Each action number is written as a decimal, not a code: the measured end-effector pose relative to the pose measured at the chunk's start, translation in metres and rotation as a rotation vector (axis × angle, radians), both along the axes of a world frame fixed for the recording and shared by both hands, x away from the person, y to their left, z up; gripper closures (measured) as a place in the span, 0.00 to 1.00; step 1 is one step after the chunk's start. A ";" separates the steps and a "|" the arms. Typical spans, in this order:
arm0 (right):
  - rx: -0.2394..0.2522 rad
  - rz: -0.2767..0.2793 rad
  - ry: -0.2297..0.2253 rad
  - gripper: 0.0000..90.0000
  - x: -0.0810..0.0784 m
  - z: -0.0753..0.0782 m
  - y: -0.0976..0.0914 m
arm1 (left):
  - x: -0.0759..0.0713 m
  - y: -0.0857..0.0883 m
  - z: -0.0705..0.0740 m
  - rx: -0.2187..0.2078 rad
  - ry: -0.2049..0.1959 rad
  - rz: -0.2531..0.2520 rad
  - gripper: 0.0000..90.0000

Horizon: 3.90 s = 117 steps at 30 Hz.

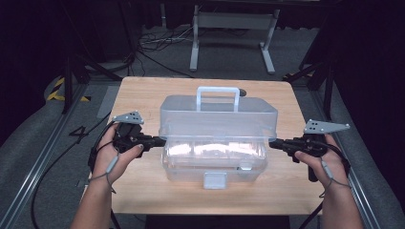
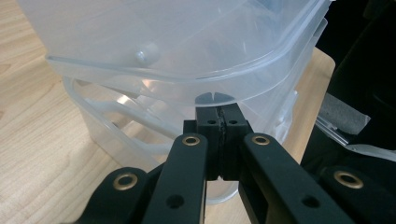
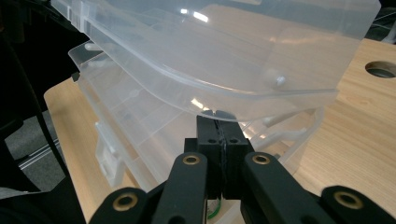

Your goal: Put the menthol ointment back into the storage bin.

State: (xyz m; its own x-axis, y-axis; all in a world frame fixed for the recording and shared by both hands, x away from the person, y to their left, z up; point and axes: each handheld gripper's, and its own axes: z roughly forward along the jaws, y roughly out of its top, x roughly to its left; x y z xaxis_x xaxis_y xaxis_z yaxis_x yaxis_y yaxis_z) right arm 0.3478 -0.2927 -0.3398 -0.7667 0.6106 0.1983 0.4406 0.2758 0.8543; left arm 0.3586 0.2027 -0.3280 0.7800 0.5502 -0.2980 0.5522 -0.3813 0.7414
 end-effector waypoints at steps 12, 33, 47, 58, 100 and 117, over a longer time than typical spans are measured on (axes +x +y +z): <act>-0.021 0.017 0.036 1.00 -0.003 0.001 -0.003 | -0.002 0.001 0.000 -0.001 0.055 -0.032 1.00; -0.068 0.032 0.059 1.00 -0.003 -0.002 0.000 | 0.000 0.021 0.000 0.055 0.051 0.053 1.00; -0.104 0.046 0.082 1.00 -0.005 -0.006 0.001 | 0.012 0.028 -0.007 0.062 0.035 0.136 1.00; -0.146 0.065 0.102 0.99 -0.007 -0.009 0.003 | 0.019 0.033 -0.012 0.090 0.021 0.173 0.99; -0.298 0.139 0.188 0.98 -0.003 -0.026 0.008 | 0.028 0.032 -0.026 0.120 0.065 0.167 0.98; -0.338 0.163 0.219 0.98 -0.002 -0.031 0.010 | 0.029 0.032 -0.028 0.122 0.072 0.162 0.97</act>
